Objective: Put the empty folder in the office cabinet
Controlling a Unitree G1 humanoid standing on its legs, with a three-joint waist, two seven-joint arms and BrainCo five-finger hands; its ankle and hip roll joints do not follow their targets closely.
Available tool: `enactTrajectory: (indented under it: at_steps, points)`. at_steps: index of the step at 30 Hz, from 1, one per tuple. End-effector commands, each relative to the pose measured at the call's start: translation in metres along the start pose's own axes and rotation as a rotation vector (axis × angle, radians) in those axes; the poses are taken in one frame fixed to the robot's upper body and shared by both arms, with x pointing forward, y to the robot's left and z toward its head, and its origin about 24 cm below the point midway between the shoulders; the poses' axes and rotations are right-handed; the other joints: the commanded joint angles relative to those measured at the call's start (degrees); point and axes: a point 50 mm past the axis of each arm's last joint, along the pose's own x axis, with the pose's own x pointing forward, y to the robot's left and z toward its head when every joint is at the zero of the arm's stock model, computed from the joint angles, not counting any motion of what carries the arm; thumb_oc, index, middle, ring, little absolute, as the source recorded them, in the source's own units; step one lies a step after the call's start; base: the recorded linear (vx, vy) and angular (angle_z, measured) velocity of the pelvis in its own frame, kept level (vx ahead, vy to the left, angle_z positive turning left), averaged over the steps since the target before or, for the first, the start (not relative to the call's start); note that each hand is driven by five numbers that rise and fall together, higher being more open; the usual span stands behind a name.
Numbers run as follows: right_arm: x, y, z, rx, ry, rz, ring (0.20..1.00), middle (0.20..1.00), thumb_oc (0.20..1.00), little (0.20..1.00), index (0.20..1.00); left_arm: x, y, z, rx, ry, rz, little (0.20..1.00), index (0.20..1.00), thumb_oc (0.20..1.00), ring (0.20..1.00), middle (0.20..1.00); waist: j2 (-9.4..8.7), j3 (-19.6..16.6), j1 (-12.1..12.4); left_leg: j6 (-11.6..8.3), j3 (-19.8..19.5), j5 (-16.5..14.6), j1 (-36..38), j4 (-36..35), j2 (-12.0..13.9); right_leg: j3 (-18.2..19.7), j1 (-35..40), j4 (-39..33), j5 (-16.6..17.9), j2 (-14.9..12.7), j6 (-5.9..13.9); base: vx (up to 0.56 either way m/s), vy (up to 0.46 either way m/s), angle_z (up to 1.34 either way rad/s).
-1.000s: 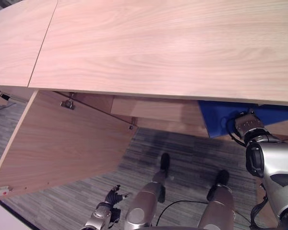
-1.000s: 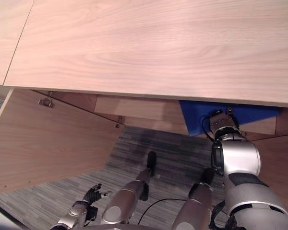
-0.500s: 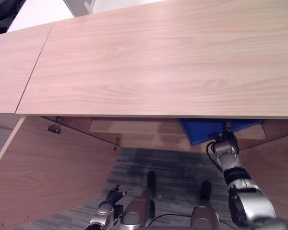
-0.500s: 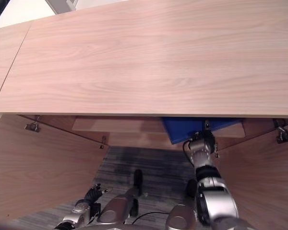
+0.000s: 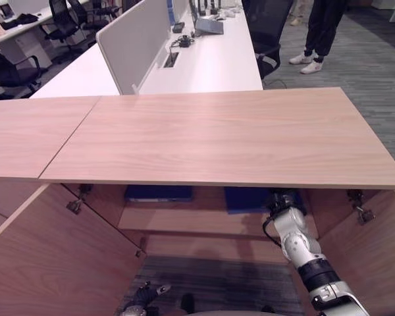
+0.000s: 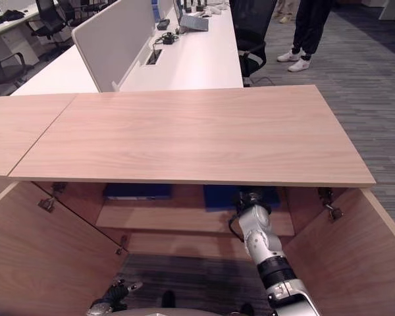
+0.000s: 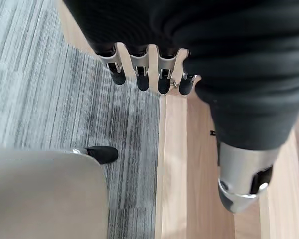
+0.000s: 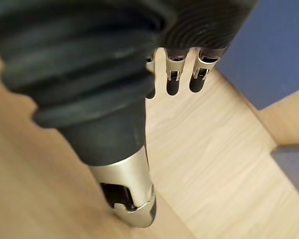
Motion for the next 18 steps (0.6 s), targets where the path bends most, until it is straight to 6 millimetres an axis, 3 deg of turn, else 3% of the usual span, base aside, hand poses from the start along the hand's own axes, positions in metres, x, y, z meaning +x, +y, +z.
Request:
enactTrajectory:
  at_steps: [1, 14, 18]
  points:
    - [0.014, 0.044, 0.046, 0.001, -0.197, 0.194, 1.000, 1.000, 1.000, 1.000, 1.000, 0.006, 0.010, 0.015, 0.091, -0.026, 0.023, 1.000, 1.000, 1.000, 1.000, 1.000, -1.00, 0.45, 2.09, -3.79, -1.72, -7.24, 5.57, 0.72, 3.60, -1.95, -0.59, 6.87, -4.20, -2.56, 2.16, 0.01, -0.015, 0.03]
    - [0.008, 0.024, 0.026, 0.022, -0.128, 0.108, 1.000, 1.000, 1.000, 1.000, 1.000, 0.006, 0.014, 0.014, 0.058, -0.015, 0.037, 1.000, 1.000, 1.000, 1.000, 1.000, -1.05, 0.18, 1.76, -3.47, -2.18, -7.78, 6.22, 0.72, 3.80, -1.94, -0.22, 7.38, -4.80, -2.47, 2.10, 0.00, -0.001, 0.00]
    - [0.002, 0.008, 0.011, -0.117, -0.075, 0.061, 1.000, 1.000, 1.000, 1.000, 1.000, 0.006, 0.013, 0.016, 0.046, -0.024, 0.037, 1.000, 1.000, 1.000, 1.000, 1.000, -1.09, 0.19, 1.70, -3.35, -2.27, -7.90, 6.49, 0.72, 3.79, -2.10, 0.10, 7.66, -5.11, -2.49, 2.08, 0.00, -0.005, 0.02]
